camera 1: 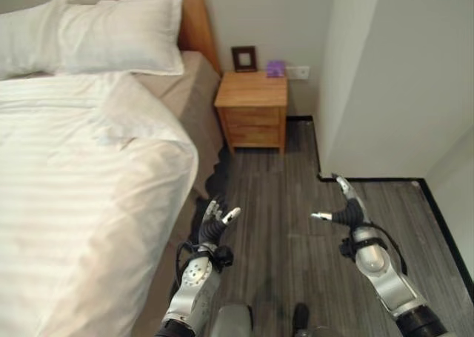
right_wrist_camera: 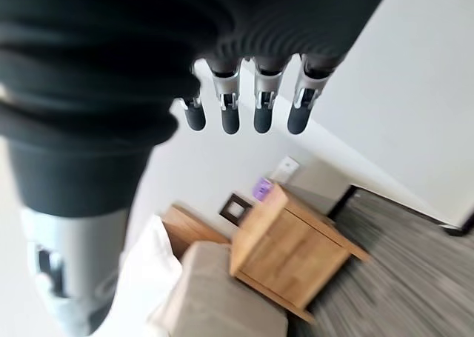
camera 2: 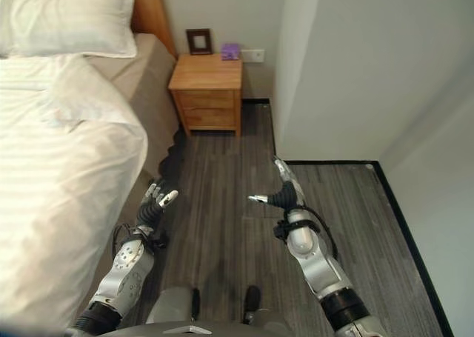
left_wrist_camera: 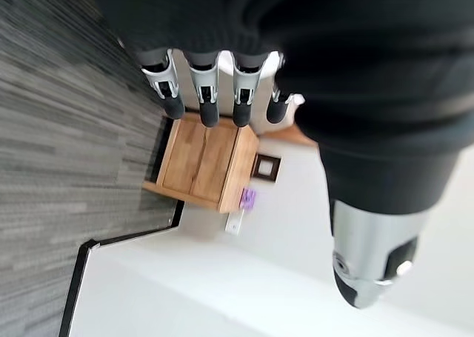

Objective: Making the bed.

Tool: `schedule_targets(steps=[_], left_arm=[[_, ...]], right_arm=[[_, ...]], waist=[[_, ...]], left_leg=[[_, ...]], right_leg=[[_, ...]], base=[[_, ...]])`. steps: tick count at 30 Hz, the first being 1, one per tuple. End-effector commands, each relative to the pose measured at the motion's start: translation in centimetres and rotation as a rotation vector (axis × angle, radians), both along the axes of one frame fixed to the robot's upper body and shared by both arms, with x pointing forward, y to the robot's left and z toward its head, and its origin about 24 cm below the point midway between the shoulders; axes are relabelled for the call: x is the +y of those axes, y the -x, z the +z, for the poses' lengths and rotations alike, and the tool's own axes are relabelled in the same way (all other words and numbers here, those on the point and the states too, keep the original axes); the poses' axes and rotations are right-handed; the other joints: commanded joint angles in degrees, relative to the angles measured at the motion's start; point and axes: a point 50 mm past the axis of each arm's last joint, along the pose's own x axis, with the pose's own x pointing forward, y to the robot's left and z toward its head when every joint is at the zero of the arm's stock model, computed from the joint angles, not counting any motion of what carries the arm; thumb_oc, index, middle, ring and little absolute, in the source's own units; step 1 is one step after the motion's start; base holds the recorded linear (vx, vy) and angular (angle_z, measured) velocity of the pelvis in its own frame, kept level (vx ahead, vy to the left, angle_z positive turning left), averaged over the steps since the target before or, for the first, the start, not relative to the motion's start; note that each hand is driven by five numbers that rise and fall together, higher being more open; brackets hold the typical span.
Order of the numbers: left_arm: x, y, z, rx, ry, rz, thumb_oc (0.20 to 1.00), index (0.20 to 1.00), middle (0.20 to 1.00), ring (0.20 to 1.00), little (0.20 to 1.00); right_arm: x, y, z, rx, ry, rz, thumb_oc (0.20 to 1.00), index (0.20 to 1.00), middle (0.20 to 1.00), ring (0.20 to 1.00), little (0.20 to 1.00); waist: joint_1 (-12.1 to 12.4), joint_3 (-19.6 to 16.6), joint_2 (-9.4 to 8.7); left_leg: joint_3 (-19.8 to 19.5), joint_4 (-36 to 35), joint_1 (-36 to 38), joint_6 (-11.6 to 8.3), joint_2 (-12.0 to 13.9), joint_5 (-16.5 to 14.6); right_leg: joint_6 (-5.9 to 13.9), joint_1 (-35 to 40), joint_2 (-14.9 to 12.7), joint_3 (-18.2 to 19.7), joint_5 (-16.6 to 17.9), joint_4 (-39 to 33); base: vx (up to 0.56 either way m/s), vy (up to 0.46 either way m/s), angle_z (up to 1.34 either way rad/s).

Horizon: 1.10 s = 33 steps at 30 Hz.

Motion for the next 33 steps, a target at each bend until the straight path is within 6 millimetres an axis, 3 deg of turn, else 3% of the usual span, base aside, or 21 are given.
schedule_targets(steps=[1,2,4,5,8,11,12,13,15,17,18,19,20,22,23,24,25,27,29,32,33], left_arm=[[-1.2,-1.8,3.4,-0.159,0.035,-0.052,1.000,1.000,1.000,1.000,1.000],[-1.4,-1.6,3.0,-0.146,0.037,-0.057,1.000,1.000,1.000,1.000,1.000],[-1.5,-1.5,2.7,-0.135,0.041,-0.058,1.000,1.000,1.000,1.000,1.000],[-1.8,-1.2,2.2,-0.112,0.051,-0.066,1.000,1.000,1.000,1.000,1.000],[-2.0,-1.1,1.9,-0.094,0.052,-0.079,1.000,1.000,1.000,1.000,1.000],[-2.0,-1.1,1.9,-0.089,0.038,-0.089,1.000,1.000,1.000,1.000,1.000],[-2.3,-1.4,2.1,-0.091,0.021,-0.107,1.000,1.000,1.000,1.000,1.000],[-2.1,-1.7,2.4,-0.106,-0.009,-0.112,1.000,1.000,1.000,1.000,1.000],[-1.9,-2.1,3.0,-0.130,-0.039,-0.114,1.000,1.000,1.000,1.000,1.000],[-1.7,-2.3,3.2,-0.141,-0.055,-0.118,1.000,1.000,1.000,1.000,1.000],[-1.7,-2.4,3.5,-0.155,-0.069,-0.125,1.000,1.000,1.000,1.000,1.000],[-2.0,-2.6,3.8,-0.170,-0.094,-0.151,1.000,1.000,1.000,1.000,1.000],[-2.2,-2.6,3.8,-0.169,-0.112,-0.169,1.000,1.000,1.000,1.000,1.000],[-2.4,-2.6,3.7,-0.169,-0.121,-0.188,1.000,1.000,1.000,1.000,1.000],[-2.6,-2.6,3.5,-0.164,-0.140,-0.216,1.000,1.000,1.000,1.000,1.000],[-2.7,-2.5,3.5,-0.163,-0.140,-0.217,1.000,1.000,1.000,1.000,1.000],[-2.7,-2.1,3.3,-0.159,-0.159,-0.248,1.000,1.000,1.000,1.000,1.000],[-2.4,-1.5,3.1,-0.154,-0.156,-0.255,1.000,1.000,1.000,1.000,1.000],[-2.1,-1.3,3.1,-0.156,-0.157,-0.250,1.000,1.000,1.000,1.000,1.000],[-0.8,-1.2,4.5,-0.215,-0.195,-0.231,1.000,1.000,1.000,1.000,1.000],[-0.5,-1.3,4.9,-0.233,-0.193,-0.215,1.000,1.000,1.000,1.000,1.000]], right_arm=[[0.3,-0.6,2.9,-0.130,-0.055,0.047,1.000,1.000,1.000,1.000,1.000],[0.3,-0.7,2.5,-0.111,-0.054,0.044,1.000,1.000,1.000,1.000,1.000],[0.3,-0.7,2.2,-0.099,-0.045,0.040,1.000,1.000,1.000,1.000,1.000],[0.1,-0.9,2.2,-0.102,-0.040,0.028,1.000,1.000,1.000,1.000,1.000],[-0.1,-1.2,2.7,-0.122,-0.012,0.019,1.000,1.000,1.000,1.000,1.000],[-0.1,-1.1,2.9,-0.130,0.016,0.018,1.000,1.000,1.000,1.000,1.000],[-0.1,-1.2,3.1,-0.143,0.019,0.010,1.000,1.000,1.000,1.000,1.000],[0.5,-1.4,3.5,-0.158,0.019,0.033,1.000,1.000,1.000,1.000,1.000],[1.0,-1.5,4.1,-0.179,0.010,0.053,1.000,1.000,1.000,1.000,1.000],[1.3,-1.6,4.6,-0.202,0.010,0.061,1.000,1.000,1.000,1.000,1.000],[1.4,-1.6,5.0,-0.223,0.009,0.066,1.000,1.000,1.000,1.000,1.000],[1.1,-1.5,5.5,-0.251,0.013,0.061,1.000,1.000,1.000,1.000,1.000],[0.6,-1.5,5.5,-0.254,0.021,0.044,1.000,1.000,1.000,1.000,1.000],[0.0,-1.5,5.7,-0.261,0.034,0.023,1.000,1.000,1.000,1.000,1.000],[-1.0,-1.4,5.9,-0.278,0.040,-0.023,1.000,1.000,1.000,1.000,1.000],[-1.0,-1.4,5.9,-0.277,0.040,-0.023,1.000,1.000,1.000,1.000,1.000],[-2.5,-0.9,5.7,-0.275,0.032,-0.080,1.000,1.000,1.000,1.000,1.000],[-3.1,-0.6,5.9,-0.285,0.038,-0.097,1.000,1.000,1.000,1.000,1.000],[-3.4,-0.5,6.0,-0.291,0.046,-0.103,1.000,1.000,1.000,1.000,1.000],[-2.9,-0.7,5.8,-0.288,0.098,-0.093,1.000,1.000,1.000,1.000,1.000],[-2.7,-0.8,5.5,-0.273,0.110,-0.087,1.000,1.000,1.000,1.000,1.000]], waist=[[0.4,2.3,0.36],[0.6,1.4,1.63],[0.8,1.0,2.44],[1.3,0.8,3.18],[2.1,-0.3,2.95],[2.5,-1.1,1.99],[2.7,-1.4,1.01],[2.1,-0.7,0.78],[1.0,-0.1,1.53],[0.7,0.0,1.79],[0.3,0.3,2.09],[-1.4,0.7,2.08],[-2.0,0.7,1.75],[-2.6,0.6,1.57],[-3.1,0.2,1.48],[-3.3,0.2,1.52],[-4.4,-0.6,1.56],[-4.7,-1.3,1.68],[-4.9,-1.6,1.76],[-4.1,-2.3,1.54],[-3.6,-2.9,1.59]], left_leg=[[1.4,-14.6,9.0,2.53,-2.2,3.3],[0.9,-26.5,8.6,1.72,-3.2,8.2],[0.3,-31.4,8.6,1.25,-3.3,11.1],[1.1,-36.6,6.6,0.38,-2.9,14.2],[2.0,-37.6,6.1,0.89,-3.1,15.0],[1.7,-37.5,7.5,2.24,-3.8,15.4],[1.6,-37.3,9.1,2.93,-4.6,14.4],[1.7,-37.5,12.3,4.28,-5.2,12.9],[0.5,-37.6,14.7,5.17,-5.0,11.1],[-0.3,-37.6,15.1,5.38,-5.0,10.5],[-1.3,-37.6,15.3,5.45,-5.2,10.1],[-4.2,-37.6,15.9,5.51,-6.4,9.9],[-5.9,-37.6,16.3,5.51,-7.5,9.6],[-7.5,-37.6,16.6,5.43,-8.4,9.3],[-10.5,-37.6,17.2,5.63,-9.5,8.7],[-10.7,-37.6,17.2,5.63,-9.5,8.6],[-14.4,-37.6,18.5,5.94,-10.5,7.4],[-16.2,-37.6,19.2,6.02,-10.6,6.7],[-16.9,-37.6,19.5,5.90,-10.5,6.4],[-16.6,-37.6,22.0,4.79,-8.7,3.9],[-16.3,-37.6,22.5,4.47,-8.3,3.7]], right_leg=[[7.57,1.1,-5.4,-4.0,-6.9,-0.3],[8.06,2.6,-4.4,-3.9,-8.6,-0.3],[8.18,3.4,-3.8,-3.8,-9.4,-0.3],[8.44,5.6,-3.6,-4.4,-11.1,-0.3],[9.16,8.5,-3.6,-4.3,-11.9,-0.3],[9.54,8.7,-4.4,-3.2,-13.0,4.7],[10.78,8.0,-5.4,-3.1,-13.2,9.5],[13.41,2.4,-8.0,-2.4,-8.3,22.0],[14.44,-2.9,-9.7,-1.1,-3.1,31.6],[13.65,-5.1,-9.4,-0.4,-3.3,34.2],[12.64,-7.1,-7.5,0.7,-4.9,35.2],[11.12,-9.9,-2.0,4.4,-8.7,31.7],[10.60,-9.9,0.2,6.4,-11.2,27.5],[9.82,-8.8,1.0,7.4,-11.5,22.2],[8.59,-8.6,1.7,11.5,-11.5,17.0],[8.57,-8.4,1.6,11.3,-11.5,16.7],[8.79,-8.1,2.7,18.0,-10.1,13.9],[9.01,-8.1,2.7,20.4,-8.4,12.2],[9.13,-8.5,2.5,20.7,-7.6,11.5],[9.50,-7.7,-2.2,11.3,-3.8,4.5],[9.49,-6.8,-2.4,10.7,-3.7,3.9]], base=[[0.35,0.235,-0.08],[0.35,0.231,-0.05],[0.36,0.224,0.01],[0.34,0.205,0.04],[0.39,0.266,0.22],[0.28,0.217,0.13],[0.26,0.345,-0.04],[0.33,0.442,-0.04],[0.23,0.330,0.01],[0.15,0.140,0.25],[0.23,0.087,0.96],[0.35,0.111,1.17],[0.34,0.077,1.69],[0.20,0.016,1.53],[0.16,-0.007,1.09],[0.32,-0.031,1.51],[0.25,-0.057,1.66],[0.27,-0.098,1.51],[0.18,-0.121,1.11],[0.29,-0.252,0.80],[0.27,-0.248,0.50]])
